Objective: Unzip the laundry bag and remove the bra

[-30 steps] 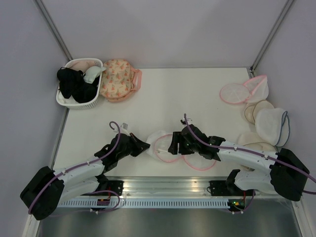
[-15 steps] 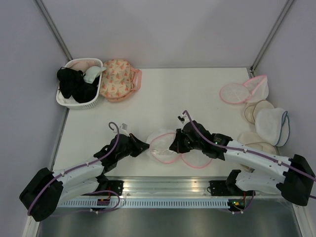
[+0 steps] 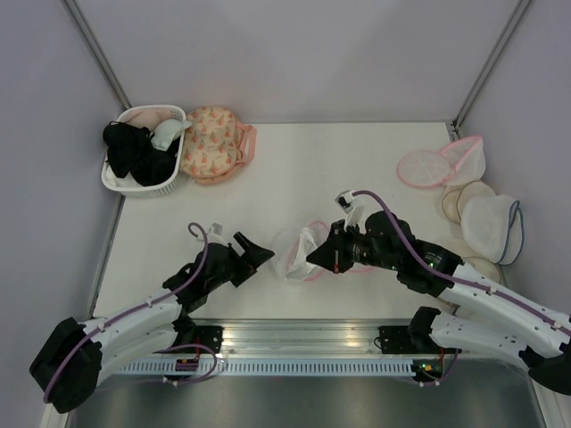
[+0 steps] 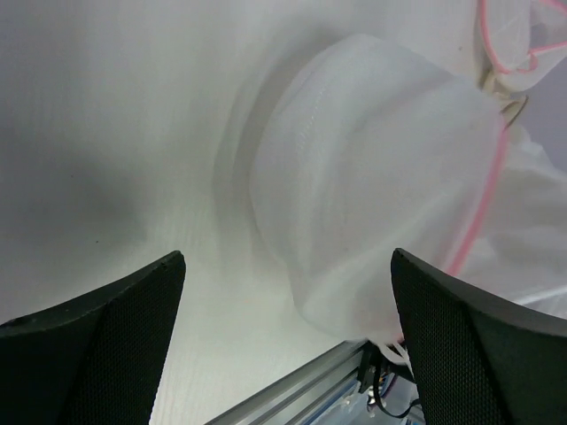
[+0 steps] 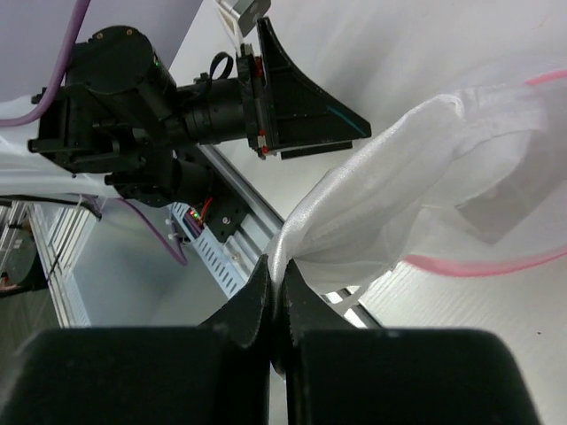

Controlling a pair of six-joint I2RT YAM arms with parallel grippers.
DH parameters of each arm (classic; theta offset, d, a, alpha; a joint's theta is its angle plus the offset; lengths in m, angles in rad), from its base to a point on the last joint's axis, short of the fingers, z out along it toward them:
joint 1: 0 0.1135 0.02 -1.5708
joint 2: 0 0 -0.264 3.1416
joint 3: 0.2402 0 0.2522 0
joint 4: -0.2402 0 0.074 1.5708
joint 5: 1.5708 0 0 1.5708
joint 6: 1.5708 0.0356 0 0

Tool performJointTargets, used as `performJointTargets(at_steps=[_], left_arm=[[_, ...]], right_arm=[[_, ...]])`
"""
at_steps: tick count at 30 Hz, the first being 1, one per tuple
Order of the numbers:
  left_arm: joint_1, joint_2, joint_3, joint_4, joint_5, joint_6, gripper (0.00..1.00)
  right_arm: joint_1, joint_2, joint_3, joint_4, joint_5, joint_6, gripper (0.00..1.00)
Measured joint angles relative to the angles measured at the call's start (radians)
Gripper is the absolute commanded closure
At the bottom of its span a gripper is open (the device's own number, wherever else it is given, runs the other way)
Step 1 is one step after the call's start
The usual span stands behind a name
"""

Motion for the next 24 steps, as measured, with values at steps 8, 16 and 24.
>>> performJointTargets(at_steps=[8, 16, 24], left_arm=[[0.001, -0.186, 0.052, -0.038, -0.001, 0.049, 0.0], [0.006, -0.174, 0.117, 0.253, 0.269, 0.23, 0.0], [0.011, -0.026, 0.225, 0.441, 0.721, 0.421, 0.0]], right_arm=[[-0.004, -0.048, 0.012, 0.047, -0.158, -0.057, 0.99], [-0.004, -0.008, 0.179, 0.035, -0.335, -0.198, 1.0], [-0.004, 0.032, 0.234, -0.002, -0.447, -0.265, 1.0]])
